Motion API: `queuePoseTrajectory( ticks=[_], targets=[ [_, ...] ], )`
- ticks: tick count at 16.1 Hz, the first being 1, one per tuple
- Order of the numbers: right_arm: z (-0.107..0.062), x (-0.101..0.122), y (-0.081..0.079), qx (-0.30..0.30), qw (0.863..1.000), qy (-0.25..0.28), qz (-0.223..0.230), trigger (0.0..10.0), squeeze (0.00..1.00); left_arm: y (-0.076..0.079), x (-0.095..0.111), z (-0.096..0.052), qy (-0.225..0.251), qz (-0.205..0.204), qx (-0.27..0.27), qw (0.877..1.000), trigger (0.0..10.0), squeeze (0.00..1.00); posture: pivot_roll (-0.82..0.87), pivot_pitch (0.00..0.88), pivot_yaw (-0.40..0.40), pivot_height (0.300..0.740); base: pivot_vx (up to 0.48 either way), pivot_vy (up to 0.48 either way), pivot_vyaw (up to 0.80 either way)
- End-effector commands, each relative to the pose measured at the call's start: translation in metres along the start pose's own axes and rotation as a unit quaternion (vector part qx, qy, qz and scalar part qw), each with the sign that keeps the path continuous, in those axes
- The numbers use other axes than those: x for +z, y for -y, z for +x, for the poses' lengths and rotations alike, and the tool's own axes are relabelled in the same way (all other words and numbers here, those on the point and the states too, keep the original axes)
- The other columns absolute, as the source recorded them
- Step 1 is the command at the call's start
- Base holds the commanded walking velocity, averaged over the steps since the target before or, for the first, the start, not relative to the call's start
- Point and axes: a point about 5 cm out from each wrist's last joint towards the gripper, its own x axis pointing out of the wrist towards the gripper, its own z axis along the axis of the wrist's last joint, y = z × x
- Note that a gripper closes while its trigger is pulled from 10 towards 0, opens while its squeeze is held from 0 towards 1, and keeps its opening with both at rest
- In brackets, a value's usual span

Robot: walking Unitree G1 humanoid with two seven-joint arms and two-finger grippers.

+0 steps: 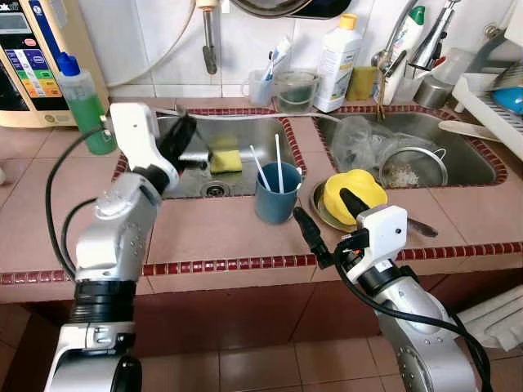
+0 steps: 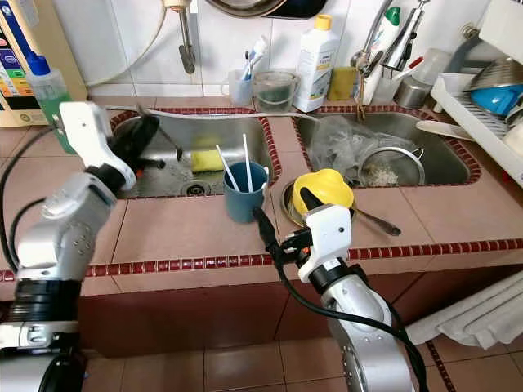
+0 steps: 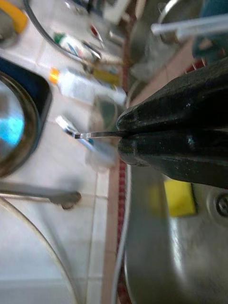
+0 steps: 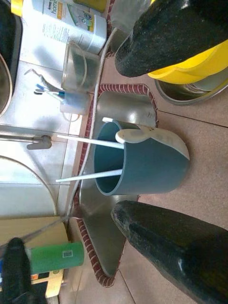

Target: Kitchen organization

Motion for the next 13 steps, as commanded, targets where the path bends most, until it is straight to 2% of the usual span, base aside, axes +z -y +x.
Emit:
queuePoseTrajectory(
  ticks=[1,5,8,13],
  targets=[
    [0.001,0.002,0.003,0.001,1.000,0.004,0.000,10.0,0.00,-0.001,-0.004,0.001,-0.003,0.013,0.014,1.000,10.0,0.00,-0.09,0.000,0.027,0.740,0.000,0.000,0.00],
    [0.002,0.005,0.000,0.027,1.000,0.006,0.008,10.0,0.00,-0.009,-0.011,0.006,-0.001,0.059,0.065,0.996,10.0,0.00,-0.09,0.000,0.020,0.740,0.000,0.000,0.00],
    [0.000,0.004,-0.001,0.032,0.999,-0.001,0.021,10.0,0.00,-0.002,-0.017,0.010,-0.003,0.075,0.067,0.995,10.0,0.00,-0.09,0.000,0.020,0.740,0.000,0.000,0.00],
    [-0.008,0.007,-0.002,0.030,0.999,-0.004,0.024,10.0,0.00,0.004,-0.018,0.027,0.000,0.084,0.058,0.995,10.0,0.00,-0.11,0.011,0.028,0.740,0.000,0.000,0.00]
  ],
)
